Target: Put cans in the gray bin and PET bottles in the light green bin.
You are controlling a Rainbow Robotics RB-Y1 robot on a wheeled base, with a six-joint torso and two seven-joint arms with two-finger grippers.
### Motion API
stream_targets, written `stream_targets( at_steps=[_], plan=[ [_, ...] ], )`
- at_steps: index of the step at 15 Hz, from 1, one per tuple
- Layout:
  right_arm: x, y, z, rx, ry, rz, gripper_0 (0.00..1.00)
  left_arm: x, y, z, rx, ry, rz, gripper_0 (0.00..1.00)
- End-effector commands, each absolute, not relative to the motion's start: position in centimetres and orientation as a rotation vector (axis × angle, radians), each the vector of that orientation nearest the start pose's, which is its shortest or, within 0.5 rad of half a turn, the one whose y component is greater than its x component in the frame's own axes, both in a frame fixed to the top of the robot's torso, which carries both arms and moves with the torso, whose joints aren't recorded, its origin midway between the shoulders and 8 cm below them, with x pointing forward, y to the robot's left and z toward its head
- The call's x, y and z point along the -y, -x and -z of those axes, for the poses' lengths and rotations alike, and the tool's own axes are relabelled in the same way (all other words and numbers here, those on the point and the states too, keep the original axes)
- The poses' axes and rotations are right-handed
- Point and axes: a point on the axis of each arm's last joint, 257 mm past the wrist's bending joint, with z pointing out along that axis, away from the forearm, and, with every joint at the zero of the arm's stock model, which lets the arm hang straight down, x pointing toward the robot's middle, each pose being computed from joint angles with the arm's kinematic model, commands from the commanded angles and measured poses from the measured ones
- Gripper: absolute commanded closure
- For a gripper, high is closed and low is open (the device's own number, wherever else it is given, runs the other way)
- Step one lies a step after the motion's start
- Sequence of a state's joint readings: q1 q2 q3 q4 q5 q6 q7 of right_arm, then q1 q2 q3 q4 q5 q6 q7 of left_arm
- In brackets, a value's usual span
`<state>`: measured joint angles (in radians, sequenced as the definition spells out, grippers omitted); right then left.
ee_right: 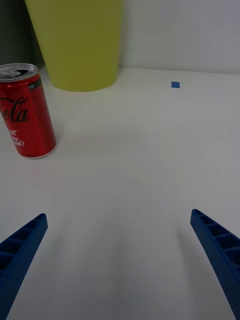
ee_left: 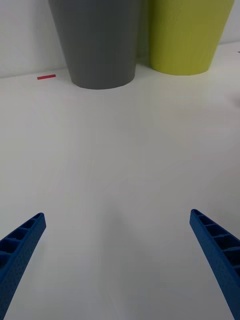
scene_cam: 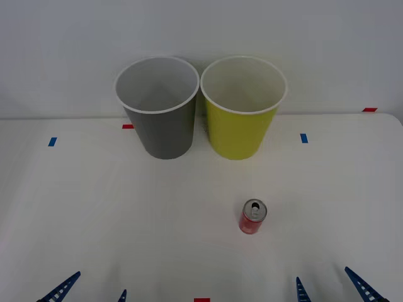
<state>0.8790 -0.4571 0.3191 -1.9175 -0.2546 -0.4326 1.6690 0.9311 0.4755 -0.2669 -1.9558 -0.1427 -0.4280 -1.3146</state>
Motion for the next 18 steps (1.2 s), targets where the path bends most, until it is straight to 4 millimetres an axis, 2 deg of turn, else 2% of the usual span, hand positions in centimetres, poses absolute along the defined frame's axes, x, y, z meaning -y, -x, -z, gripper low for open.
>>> stream_targets(
  at_steps=[1, 18],
  plan=[
    [24.21, -24.68, 31.81, -1.744, 0.171, -0.073, 0.00, -22.46, -22.90, 31.64, -1.765, -0.307, 0.156, 0.00],
    [24.21, -24.68, 31.81, -1.744, 0.171, -0.073, 0.00, -22.46, -22.90, 31.64, -1.765, -0.307, 0.156, 0.00]
  ],
)
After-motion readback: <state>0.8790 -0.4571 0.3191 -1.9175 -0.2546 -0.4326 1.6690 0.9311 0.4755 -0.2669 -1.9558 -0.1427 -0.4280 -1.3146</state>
